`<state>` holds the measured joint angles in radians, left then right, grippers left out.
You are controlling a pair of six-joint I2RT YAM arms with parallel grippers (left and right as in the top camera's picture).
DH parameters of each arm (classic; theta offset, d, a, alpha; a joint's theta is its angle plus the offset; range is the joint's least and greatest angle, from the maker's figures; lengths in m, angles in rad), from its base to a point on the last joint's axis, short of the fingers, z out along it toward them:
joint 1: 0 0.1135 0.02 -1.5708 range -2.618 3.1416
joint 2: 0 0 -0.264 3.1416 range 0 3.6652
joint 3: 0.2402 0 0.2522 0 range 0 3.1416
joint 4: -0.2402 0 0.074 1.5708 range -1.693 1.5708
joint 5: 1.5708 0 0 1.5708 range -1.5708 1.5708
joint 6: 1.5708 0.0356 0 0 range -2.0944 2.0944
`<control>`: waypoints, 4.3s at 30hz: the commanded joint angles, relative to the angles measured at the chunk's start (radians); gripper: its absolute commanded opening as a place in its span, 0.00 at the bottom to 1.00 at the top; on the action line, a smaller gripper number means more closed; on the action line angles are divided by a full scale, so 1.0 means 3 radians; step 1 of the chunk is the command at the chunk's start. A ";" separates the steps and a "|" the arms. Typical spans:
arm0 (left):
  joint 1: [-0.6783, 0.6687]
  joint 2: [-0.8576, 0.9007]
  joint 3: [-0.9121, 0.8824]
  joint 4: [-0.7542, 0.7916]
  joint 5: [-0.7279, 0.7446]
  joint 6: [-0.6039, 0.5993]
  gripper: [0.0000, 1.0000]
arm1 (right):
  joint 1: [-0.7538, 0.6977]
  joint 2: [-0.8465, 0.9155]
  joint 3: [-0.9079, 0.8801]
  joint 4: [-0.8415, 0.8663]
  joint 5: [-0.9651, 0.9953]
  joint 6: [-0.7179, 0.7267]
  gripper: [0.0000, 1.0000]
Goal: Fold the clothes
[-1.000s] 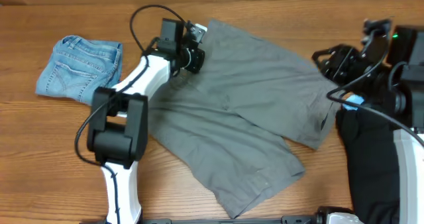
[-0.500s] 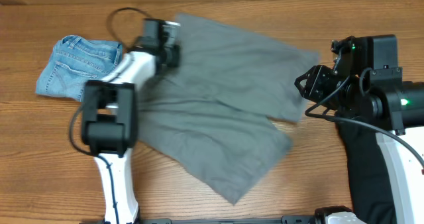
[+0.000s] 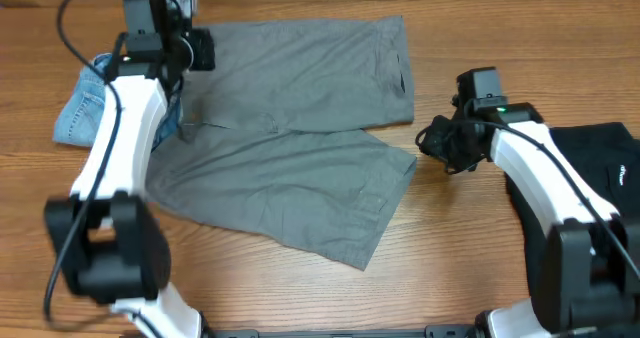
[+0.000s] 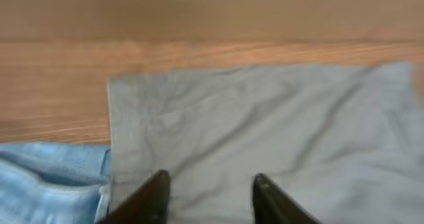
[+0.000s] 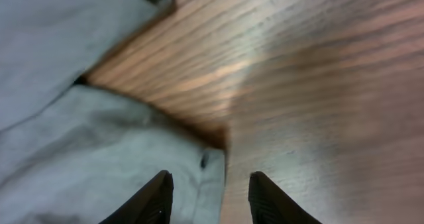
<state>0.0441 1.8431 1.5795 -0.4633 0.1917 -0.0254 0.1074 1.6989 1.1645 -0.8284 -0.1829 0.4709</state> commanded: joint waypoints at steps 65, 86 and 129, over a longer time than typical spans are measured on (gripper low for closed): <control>-0.0018 -0.0478 -0.1703 -0.1279 -0.0214 0.0209 0.80 | -0.0019 0.0359 -0.0877 -0.0707 -0.1054 -0.0669 0.42; -0.0018 -0.0478 -0.1703 -0.1305 -0.0215 0.0209 0.87 | -0.0111 -0.0228 -0.0923 -0.1026 -0.0029 -0.0233 0.31; 0.0777 -0.0682 -0.2134 -0.1493 -0.0365 -0.0978 1.00 | -0.0281 -0.2181 -0.0910 -0.1002 -0.0618 -0.0242 0.73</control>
<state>0.2768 1.6493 1.0107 -0.9703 0.0708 -0.2935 0.0261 1.0492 0.8825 -1.1316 -0.3626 0.3927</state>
